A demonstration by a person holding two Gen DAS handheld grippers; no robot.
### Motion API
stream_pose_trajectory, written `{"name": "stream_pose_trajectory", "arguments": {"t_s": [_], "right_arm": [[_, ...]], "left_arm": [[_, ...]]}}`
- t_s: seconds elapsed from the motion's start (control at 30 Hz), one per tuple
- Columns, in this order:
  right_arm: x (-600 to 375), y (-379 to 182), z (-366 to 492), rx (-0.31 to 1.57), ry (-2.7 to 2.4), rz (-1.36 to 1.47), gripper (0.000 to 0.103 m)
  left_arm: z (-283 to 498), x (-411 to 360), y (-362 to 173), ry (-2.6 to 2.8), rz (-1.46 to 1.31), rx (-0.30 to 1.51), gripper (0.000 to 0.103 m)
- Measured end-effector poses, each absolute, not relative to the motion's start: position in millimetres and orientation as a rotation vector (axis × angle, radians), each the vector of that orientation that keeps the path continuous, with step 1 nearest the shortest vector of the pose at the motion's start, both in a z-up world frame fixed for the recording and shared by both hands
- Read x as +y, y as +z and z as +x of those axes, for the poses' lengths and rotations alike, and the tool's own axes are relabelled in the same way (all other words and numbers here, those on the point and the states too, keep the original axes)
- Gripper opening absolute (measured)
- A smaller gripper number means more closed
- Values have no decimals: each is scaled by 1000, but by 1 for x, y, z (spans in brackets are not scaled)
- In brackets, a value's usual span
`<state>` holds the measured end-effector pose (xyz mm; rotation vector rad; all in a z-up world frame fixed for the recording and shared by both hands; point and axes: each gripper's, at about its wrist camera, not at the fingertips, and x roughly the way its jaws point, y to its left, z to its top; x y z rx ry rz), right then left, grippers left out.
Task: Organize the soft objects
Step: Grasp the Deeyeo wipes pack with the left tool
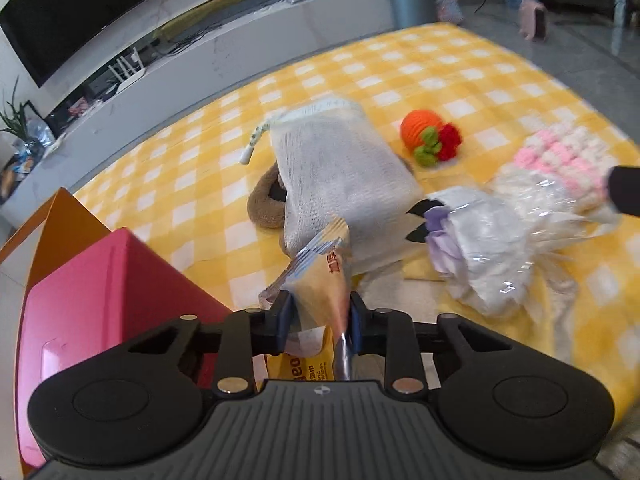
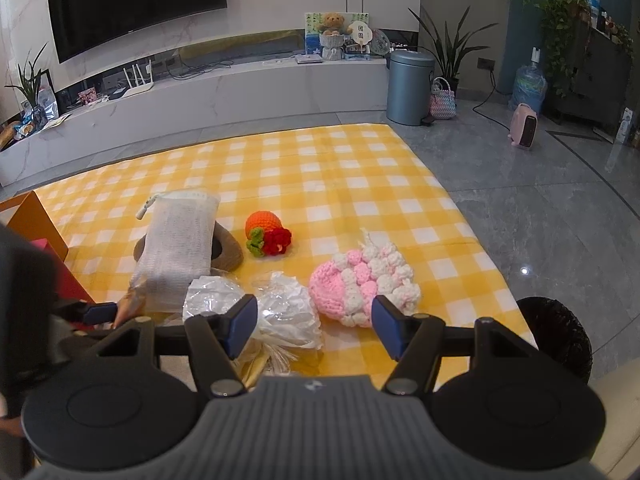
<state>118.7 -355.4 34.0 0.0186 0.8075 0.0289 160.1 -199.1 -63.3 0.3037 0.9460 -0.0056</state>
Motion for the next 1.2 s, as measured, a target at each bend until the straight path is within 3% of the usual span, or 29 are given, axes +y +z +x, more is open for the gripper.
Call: {"name": "stream_pose_trajectory", "arguments": {"t_s": [0.37,0.7,0.77,0.93,1.0,1.13,1.2], "right_arm": [[-337,24,124,861,69,-106,63],[-315,16,125,873,76,-263,67],[-314,14,126,884,74,-269,66],[-313,12,125,896,70,-274,66],[-315,12,125,895,68,-264,67],[-317,14,124,889,72,-249,67],[-318,14,124,889,72,-244,67]], "left_arm": [[112,-166,-19,-235,141,881,24],[111,-170,-27,-294,117,847,23],[117,-180,-34,-258,174,841,33],[138,-207,-70,-161,345,918,68],[143,-214,-84,-131,395,952,70],[148,-214,-97,-76,416,937,83],[153,-205,-95,-79,341,961,76]]}}
